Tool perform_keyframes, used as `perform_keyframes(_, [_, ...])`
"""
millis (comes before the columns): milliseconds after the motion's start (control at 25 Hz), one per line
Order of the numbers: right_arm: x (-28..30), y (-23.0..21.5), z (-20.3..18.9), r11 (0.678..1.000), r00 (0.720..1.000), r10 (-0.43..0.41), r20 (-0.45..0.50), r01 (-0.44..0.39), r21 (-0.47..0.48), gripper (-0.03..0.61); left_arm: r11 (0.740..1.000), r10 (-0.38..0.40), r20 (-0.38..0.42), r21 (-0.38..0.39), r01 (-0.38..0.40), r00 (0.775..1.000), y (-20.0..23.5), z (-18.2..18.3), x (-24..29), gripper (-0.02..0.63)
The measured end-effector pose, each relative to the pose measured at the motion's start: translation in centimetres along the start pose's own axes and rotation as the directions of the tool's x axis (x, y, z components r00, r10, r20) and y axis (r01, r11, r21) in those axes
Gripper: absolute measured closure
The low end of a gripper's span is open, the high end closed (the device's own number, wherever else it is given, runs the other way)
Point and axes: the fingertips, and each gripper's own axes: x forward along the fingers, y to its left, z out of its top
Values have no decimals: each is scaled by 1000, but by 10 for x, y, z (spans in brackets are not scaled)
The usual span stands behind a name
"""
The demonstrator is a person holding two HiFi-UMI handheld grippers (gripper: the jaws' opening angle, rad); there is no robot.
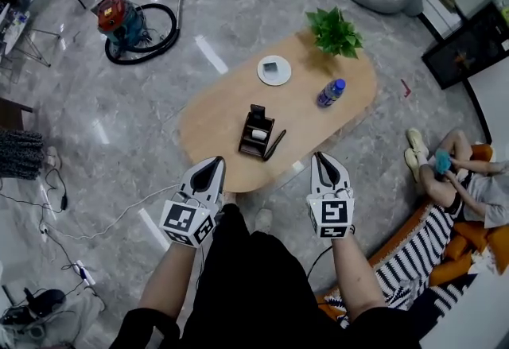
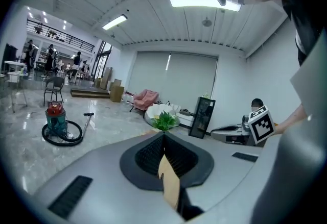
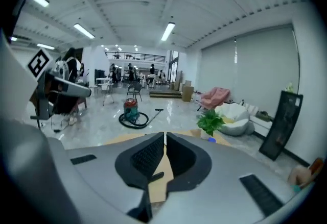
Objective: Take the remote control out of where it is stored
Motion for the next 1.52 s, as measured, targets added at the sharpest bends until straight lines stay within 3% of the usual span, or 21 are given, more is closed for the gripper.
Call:
perform_keyframes(160, [-5, -3, -7, 996, 1000, -7, 13, 6, 92, 570, 1000, -4, 4, -4, 4, 1000, 4, -1, 4, 607])
perform_keyframes(680, [7, 6, -12, 996, 1000, 3, -18, -1, 93, 571, 999, -38, -24, 0, 38, 999, 14, -5, 8, 607])
perform_keyframes(880, [9, 11, -13, 996, 999, 2, -32, 1, 92, 571, 997, -49, -58, 56, 53, 997, 18, -10, 13, 607])
perform_keyframes(1040, [7, 11, -19, 994, 999, 5, -49, 0, 107, 571, 997, -69, -90, 31, 72, 994, 23, -22, 27, 607])
perform_keyframes(1160, [13, 18, -32, 995, 996, 41, -84, -32, 97, 569, 995, -89, -113, 27, 92, 990, 25, -28, 36, 607])
perform_keyframes(1280, [31, 34, -43, 995, 987, 95, -129, -92, 30, 566, 994, -101, -123, 19, 104, 987, 32, -30, 41, 607])
perform_keyframes(1520, [86, 79, -64, 966, 946, 223, -237, -247, -75, 465, 995, -94, -161, 6, 97, 982, 68, -39, 39, 607])
